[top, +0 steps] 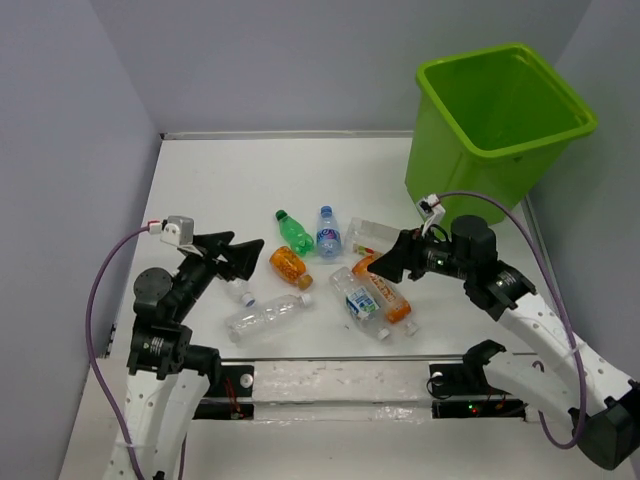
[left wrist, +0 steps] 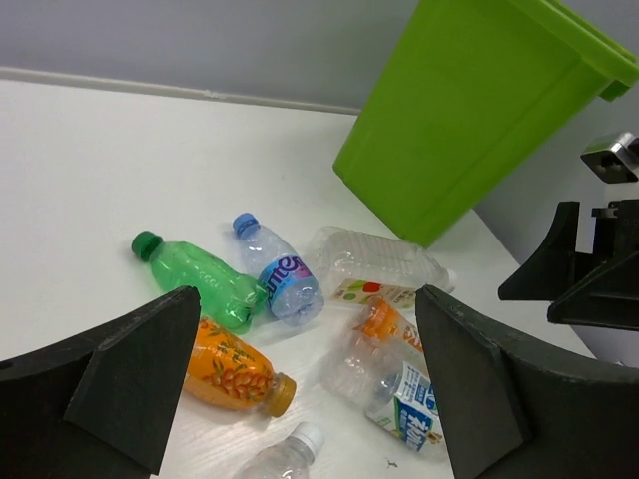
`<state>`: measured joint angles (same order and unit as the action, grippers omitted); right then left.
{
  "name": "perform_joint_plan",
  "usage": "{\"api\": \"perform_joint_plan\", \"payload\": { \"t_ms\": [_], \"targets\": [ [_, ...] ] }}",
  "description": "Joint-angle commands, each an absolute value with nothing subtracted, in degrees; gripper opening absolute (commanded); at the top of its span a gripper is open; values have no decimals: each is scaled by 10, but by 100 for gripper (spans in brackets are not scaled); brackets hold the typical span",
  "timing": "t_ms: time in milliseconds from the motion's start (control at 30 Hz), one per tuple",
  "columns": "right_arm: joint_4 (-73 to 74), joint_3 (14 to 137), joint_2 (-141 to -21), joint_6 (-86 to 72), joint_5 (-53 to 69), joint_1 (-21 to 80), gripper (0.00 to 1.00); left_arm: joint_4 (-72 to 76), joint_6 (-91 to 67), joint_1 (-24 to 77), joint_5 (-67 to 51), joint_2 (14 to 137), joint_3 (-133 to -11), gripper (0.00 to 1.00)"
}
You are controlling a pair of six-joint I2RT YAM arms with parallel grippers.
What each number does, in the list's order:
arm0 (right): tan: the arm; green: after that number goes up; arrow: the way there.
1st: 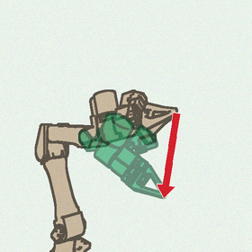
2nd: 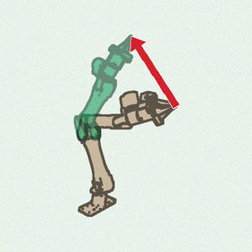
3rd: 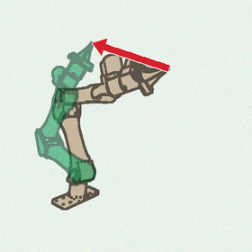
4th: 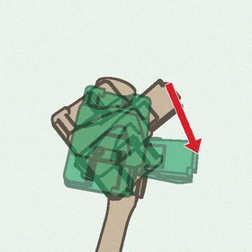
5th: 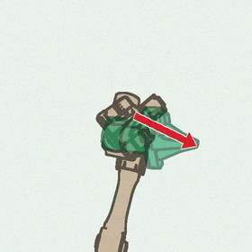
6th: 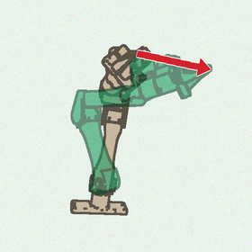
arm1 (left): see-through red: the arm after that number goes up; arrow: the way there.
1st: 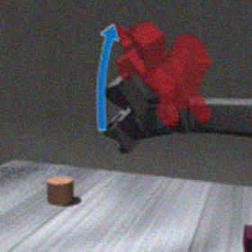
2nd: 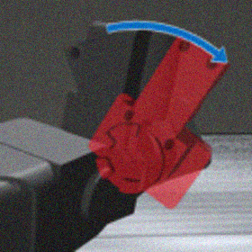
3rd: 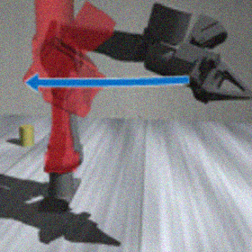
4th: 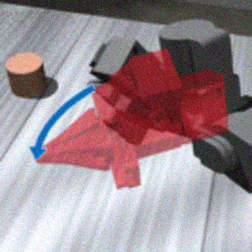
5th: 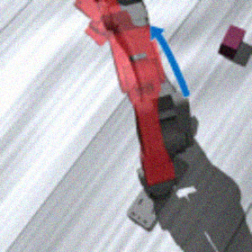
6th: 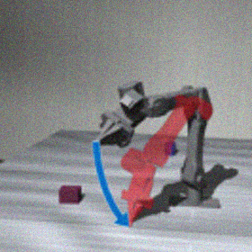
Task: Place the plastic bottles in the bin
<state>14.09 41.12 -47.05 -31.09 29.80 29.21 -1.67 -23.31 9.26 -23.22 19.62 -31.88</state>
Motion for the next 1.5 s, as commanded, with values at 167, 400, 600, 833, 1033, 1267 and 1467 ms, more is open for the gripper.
{"api": "perform_joint_plan", "payload": {
  "t_ms": [167, 400, 600, 833, 1033, 1267, 1467],
  "targets": [
    [140, 489, -536, -228, 194, 350, 89, -116, -286, 89, -152, 277, -381, 99],
    [170, 548, -608, -160, 131, 355, 96, -230, -332, 89, -56, 343, -424, 99],
    [175, 622, -714, -134, 101, 389, 97, -294, -361, 89, 98, 352, -438, 99],
    [192, 776, -906, -95, 63, 434, 98, -303, -375, 89, 182, 376, -417, 99],
    [232, 951, -1089, -65, 19, 466, 91, -285, -413, 88, 210, 404, -401, 99],
    [267, 1084, -1236, -48, -32, 466, 82, -232, -478, 88, 197, 409, -349, 99],
    [289, 1158, -1323, -41, -60, 466, 82, -174, -512, 89, 195, 429, -295, 99]
  ]
}}
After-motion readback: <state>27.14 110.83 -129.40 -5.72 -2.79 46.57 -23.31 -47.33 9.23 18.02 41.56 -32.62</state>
